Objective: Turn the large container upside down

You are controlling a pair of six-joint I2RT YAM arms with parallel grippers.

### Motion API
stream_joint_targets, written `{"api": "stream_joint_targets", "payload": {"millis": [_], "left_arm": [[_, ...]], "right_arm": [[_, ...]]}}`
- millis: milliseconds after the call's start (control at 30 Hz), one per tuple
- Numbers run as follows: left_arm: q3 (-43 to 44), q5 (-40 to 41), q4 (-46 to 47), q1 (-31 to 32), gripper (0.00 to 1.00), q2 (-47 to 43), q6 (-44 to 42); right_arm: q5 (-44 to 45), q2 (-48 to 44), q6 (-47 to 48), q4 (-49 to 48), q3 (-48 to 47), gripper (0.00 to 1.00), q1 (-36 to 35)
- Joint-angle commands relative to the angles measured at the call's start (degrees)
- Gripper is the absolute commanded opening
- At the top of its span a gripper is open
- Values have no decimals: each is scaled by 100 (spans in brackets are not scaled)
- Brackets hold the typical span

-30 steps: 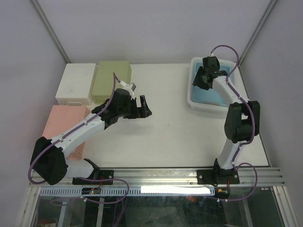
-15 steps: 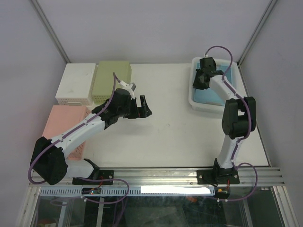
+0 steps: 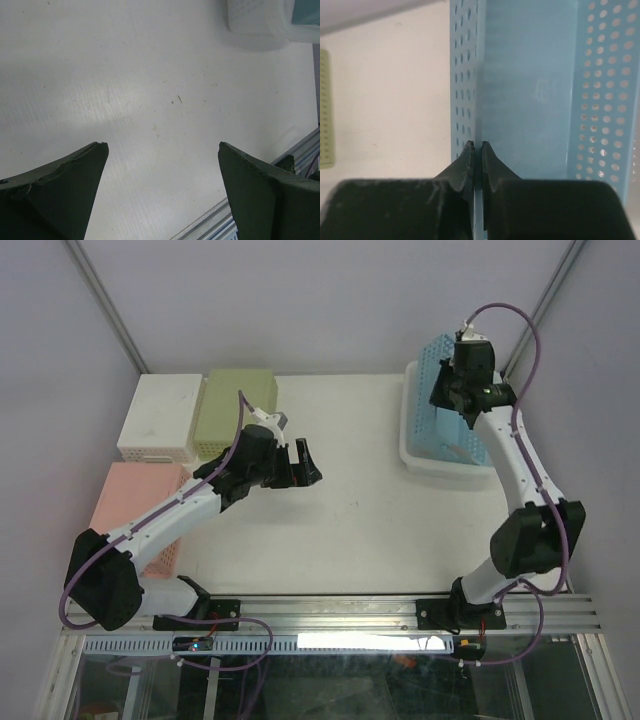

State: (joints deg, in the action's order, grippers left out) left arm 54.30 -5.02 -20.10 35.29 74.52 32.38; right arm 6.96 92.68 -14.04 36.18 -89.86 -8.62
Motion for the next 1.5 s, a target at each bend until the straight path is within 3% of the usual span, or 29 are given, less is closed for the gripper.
{"api": "stream_joint_targets", "payload": {"millis": [0, 233, 333, 500, 633, 833, 967, 1167, 1467], "left_arm": [[361, -22, 237, 31, 99, -115, -24], [695, 294, -136, -216, 99, -570, 48], [786, -88, -279, -678, 99, -759, 10], [990, 310, -713, -1305, 99, -1140, 195], [1306, 1047, -1183, -1370, 99, -1239, 272], [1364, 1444, -1239, -1402, 99, -1400, 460], [1338, 1563, -1219, -1400, 99, -1510, 431], [1306, 1580, -1179, -1407, 99, -1415, 403], [1187, 1351, -957, -1397, 99, -1283, 358]], "right_arm": [[-441, -1157, -4, -137, -343, 0, 27], [-2579, -2273, -854, -1062, 45, 0, 26], [-3586, -2505, -1485, -1657, 336, 0, 4], [-4613, -2988, -2991, -3330, 1651, 0, -210], [-4576, -3151, -3876, -4476, 2692, 0, -867], [-4211, -2861, -5186, -6397, 4019, 0, -2227], [-3969, -2711, -6326, -7931, 5209, 0, -2293], [-3760, -2217, -7688, -9928, 6272, 0, -2277], [-3251, -1655, -8937, -11871, 7752, 0, -1995]]}}
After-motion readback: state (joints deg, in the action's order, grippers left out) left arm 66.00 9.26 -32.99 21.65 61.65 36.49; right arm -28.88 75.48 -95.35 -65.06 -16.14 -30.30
